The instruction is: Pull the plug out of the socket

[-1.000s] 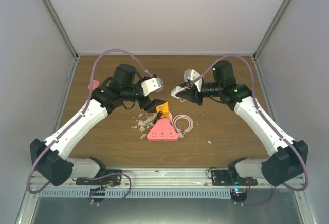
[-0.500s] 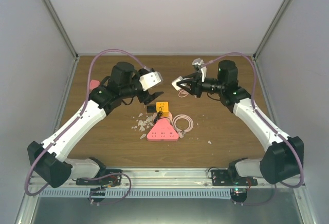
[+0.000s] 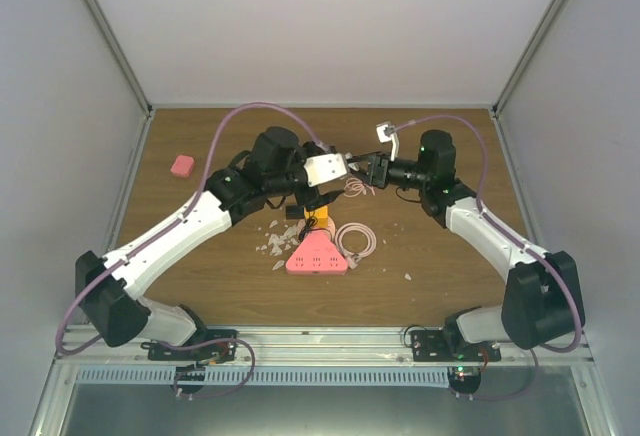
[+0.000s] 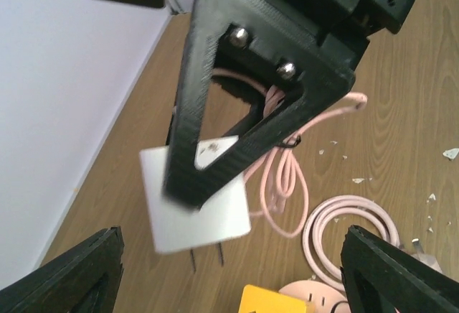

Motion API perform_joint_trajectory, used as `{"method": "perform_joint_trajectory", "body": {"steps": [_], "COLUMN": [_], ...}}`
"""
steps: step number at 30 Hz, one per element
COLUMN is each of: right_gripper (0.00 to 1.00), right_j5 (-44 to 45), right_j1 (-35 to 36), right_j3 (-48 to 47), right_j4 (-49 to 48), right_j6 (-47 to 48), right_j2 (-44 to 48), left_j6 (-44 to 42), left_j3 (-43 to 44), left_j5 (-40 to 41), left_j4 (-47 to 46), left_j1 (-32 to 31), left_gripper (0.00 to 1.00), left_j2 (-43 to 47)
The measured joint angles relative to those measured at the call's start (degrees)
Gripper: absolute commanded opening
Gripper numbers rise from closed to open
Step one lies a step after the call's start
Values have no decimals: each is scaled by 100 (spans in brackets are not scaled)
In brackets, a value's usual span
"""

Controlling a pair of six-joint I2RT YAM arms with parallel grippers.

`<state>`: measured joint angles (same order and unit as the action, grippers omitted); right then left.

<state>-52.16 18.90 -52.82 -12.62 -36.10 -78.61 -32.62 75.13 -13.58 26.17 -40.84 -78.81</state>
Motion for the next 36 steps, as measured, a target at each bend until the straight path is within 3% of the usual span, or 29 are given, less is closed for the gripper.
{"method": "perform_joint_trajectory", "body": {"steps": [14, 26, 28, 31, 36], "right_gripper": [10, 12, 21, 51, 90], "right_j5": [61, 83, 92, 90, 55], "right_j1": [0, -7, -7, -9, -24], "right_j3": [315, 442, 452, 461, 457], "right_j4": [-636, -909, -942, -951, -887], "right_j6": [-1099, -1344, -1362, -1375, -1228], "right_j2": [0, 13, 13, 13, 42], "left_j6": [-94, 57, 94, 111, 162], "left_j3": [269, 269, 269, 269, 264], "left_j5": [966, 1204, 1207, 1198, 1056], "left_j4": [-372, -468, -479, -468, -442], "left_j1": [-407, -413, -413, -411, -271], "left_gripper": [68, 36, 32, 25, 19], "left_j2": [-660, -774, -774, -774, -774]}}
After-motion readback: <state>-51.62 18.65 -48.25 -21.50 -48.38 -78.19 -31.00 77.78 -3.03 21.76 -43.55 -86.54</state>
